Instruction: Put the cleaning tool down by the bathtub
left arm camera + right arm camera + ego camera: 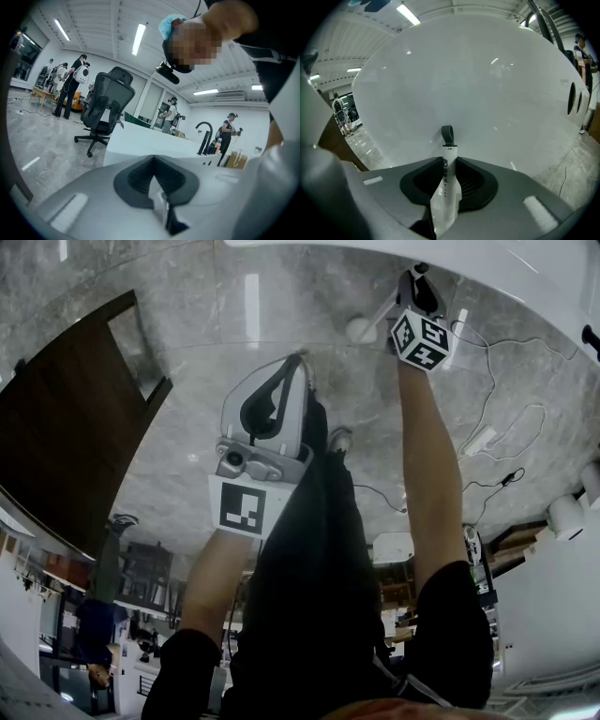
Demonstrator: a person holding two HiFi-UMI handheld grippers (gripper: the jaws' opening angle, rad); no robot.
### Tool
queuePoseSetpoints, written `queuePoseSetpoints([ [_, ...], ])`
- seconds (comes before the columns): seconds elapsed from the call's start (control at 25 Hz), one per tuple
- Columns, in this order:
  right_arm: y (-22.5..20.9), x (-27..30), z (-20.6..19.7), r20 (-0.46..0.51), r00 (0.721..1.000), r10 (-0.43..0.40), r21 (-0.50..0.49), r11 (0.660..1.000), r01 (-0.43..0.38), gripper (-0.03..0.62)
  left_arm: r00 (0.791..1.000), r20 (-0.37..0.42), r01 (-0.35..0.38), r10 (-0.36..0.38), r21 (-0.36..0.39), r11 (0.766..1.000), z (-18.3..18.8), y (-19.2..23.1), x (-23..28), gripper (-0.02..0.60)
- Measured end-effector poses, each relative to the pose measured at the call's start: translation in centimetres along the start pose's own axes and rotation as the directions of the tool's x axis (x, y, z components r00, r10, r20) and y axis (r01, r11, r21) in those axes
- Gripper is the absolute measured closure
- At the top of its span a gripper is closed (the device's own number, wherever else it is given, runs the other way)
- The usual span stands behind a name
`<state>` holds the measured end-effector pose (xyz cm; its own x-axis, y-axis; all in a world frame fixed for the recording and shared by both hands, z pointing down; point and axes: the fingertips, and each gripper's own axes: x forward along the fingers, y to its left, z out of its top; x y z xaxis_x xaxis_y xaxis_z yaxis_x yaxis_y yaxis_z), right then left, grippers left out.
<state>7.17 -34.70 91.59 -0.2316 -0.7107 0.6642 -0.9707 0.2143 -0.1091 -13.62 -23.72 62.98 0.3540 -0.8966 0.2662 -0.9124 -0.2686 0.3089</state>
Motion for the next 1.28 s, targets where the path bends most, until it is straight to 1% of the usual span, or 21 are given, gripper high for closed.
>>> queuePoseSetpoints([
  [0.24, 0.0, 0.3, 0.1, 0.003, 1.000, 0.001, 0.004, 1.000, -0.001, 0.507, 1.000, -0.006, -0.013, 0.013, -0.007, 1.000, -0.4, 0.5, -0.1, 0.574],
  [0.48, -0.1, 0.4, 0.2, 0.001, 1.000, -0.009, 0.003, 1.000, 0.009, 0.503, 1.000, -0.011, -0.010, 0.010, -0.008, 1.000, -0.7, 0.7, -0.4, 0.574],
  [0.72, -0.1, -0.1, -0.6, -0.030, 0.999, -0.017, 0.001, 1.000, 0.017, 0.454, 1.000, -0.006, -0.010, 0.010, -0.009, 1.000, -0.2, 0.4, -0.5, 0.574],
  [0.88, -0.2, -1.1, -1.0, -0.033, 0.999, -0.024, 0.004, 1.000, 0.025, 0.450, 1.000, 0.002, -0.014, 0.014, -0.007, 1.000, 0.1, 0.2, -1.0, 0.574],
  [1.08, 0.0, -2.9, -0.6, -0.028, 0.999, -0.019, 0.008, 1.000, 0.019, 0.444, 1.000, 0.021, -0.021, 0.021, -0.005, 1.000, 1.0, -0.7, -1.9, 0.574],
  [1.2, 0.2, -4.8, -0.4, -0.034, 0.999, -0.019, 0.010, 1.000, 0.020, 0.454, 0.999, 0.037, -0.020, 0.021, -0.007, 1.000, 2.1, -1.8, -2.6, 0.574],
  [1.28, 0.2, -6.2, -0.1, -0.036, 0.999, -0.023, 0.013, 1.000, 0.023, 0.493, 0.999, 0.047, -0.018, 0.018, -0.008, 1.000, 2.9, -2.7, -3.1, 0.574],
])
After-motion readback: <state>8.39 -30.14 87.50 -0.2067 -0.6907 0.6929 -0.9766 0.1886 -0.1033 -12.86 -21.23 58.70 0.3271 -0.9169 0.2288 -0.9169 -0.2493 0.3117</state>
